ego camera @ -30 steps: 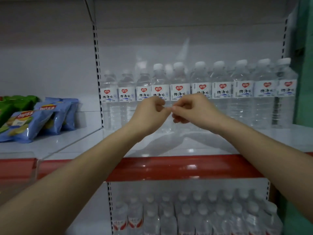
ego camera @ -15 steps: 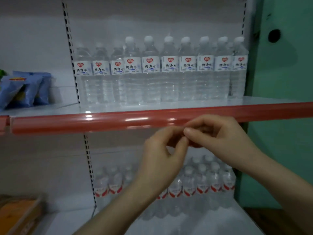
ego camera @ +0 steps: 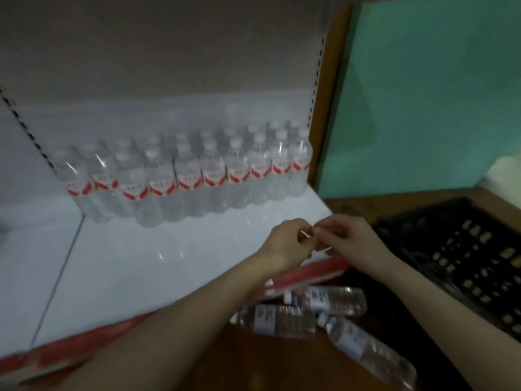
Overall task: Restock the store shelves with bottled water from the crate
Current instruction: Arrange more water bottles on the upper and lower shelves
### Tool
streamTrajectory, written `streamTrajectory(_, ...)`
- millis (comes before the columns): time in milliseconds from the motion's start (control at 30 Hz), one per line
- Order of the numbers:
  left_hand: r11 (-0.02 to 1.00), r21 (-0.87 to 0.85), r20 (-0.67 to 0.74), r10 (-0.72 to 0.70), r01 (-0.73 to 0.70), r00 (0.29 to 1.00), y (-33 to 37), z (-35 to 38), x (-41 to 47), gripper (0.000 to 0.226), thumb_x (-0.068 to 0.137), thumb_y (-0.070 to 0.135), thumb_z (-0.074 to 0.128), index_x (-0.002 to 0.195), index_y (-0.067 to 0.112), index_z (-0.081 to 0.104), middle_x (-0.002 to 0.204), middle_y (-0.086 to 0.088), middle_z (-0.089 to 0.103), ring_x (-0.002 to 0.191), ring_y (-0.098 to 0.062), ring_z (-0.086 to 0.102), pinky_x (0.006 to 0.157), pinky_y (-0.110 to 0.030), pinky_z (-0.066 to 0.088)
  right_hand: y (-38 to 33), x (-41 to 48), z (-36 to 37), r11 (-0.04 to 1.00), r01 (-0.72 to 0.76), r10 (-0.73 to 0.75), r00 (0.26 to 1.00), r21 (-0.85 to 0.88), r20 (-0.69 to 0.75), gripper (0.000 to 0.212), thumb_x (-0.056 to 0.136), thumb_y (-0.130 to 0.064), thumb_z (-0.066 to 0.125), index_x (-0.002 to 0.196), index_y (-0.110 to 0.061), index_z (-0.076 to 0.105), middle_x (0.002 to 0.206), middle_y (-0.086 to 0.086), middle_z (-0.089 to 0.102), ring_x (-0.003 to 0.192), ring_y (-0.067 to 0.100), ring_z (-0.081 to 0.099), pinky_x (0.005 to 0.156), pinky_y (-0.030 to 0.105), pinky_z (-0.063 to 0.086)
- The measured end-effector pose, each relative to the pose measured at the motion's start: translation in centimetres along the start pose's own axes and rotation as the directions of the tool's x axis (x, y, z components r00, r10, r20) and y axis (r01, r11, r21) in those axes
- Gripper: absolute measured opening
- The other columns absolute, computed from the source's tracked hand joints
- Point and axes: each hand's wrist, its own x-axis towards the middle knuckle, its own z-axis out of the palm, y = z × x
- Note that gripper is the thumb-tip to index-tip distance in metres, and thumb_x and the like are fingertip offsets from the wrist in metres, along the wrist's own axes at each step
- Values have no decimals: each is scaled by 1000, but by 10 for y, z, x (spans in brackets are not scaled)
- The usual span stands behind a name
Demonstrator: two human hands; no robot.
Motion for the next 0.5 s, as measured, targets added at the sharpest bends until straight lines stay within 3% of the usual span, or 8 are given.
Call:
streamTrajectory(100, 994, -13, 70, -110, 111, 991, -38, 56, -3, 22, 91, 20, 56, 105, 6, 64, 100, -15, 68, 89, -27, 65, 71, -28, 47, 61, -26, 6, 992, -90, 90, 996, -91, -4, 2, 86, -11, 64, 84, -10, 65, 72, -7, 64, 62, 0, 62, 61, 16, 48)
streamTrajectory(233, 924, -164, 149, -323, 345, 935, -87, 116, -20, 11, 90, 14, 53, 85, 10, 62, 78, -9, 60, 72, -21, 60, 67, -32, 46, 134, -60, 10, 929, -299, 313, 949, -219, 33, 20, 89, -18, 61, 102, -4, 66, 91, -1, 64, 84, 13, 60, 66, 11, 43)
streamTrajectory(300, 862, -232, 191, -413, 450, 890, -104, 138, -28, 13, 92, 20, 52, 83, 13, 58, 76, -7, 59, 72, -23, 58, 62, -31, 47, 160, -74, 10, 885, -386, 413, 909, -262, 58, 24, 90, -18, 60, 110, -5, 63, 101, 2, 63, 91, 14, 59, 71, 16, 42)
streamTrajectory(367, 801, -288, 259, -463, 525, 848, -112, 156, -34, 7, 94, 24, 50, 93, 18, 54, 79, -1, 58, 73, -16, 58, 60, -25, 46, 182, -83, 11, 856, -425, 466, 881, -295, 80, 27, 91, -17, 58, 117, -8, 59, 107, 2, 61, 98, 15, 58, 76, 22, 45)
streamTrajectory(400, 774, -311, 289, -475, 551, 831, -115, 163, -36, 7, 95, 23, 50, 96, 18, 53, 81, 1, 57, 73, -13, 58, 60, -23, 46, 191, -85, 12, 850, -439, 484, 869, -291, 101, 29, 91, -16, 58, 119, -10, 56, 108, 1, 59, 100, 15, 57, 76, 23, 45)
streamTrajectory(500, 735, -287, 350, -516, 614, 782, -124, 186, -37, 15, 93, 17, 50, 78, 18, 52, 82, -2, 56, 70, -11, 56, 62, -22, 44, 217, -89, 18, 778, -517, 595, 788, -358, 156, 39, 83, -13, 68, 117, -15, 48, 103, -6, 51, 94, 11, 50, 62, 17, 38)
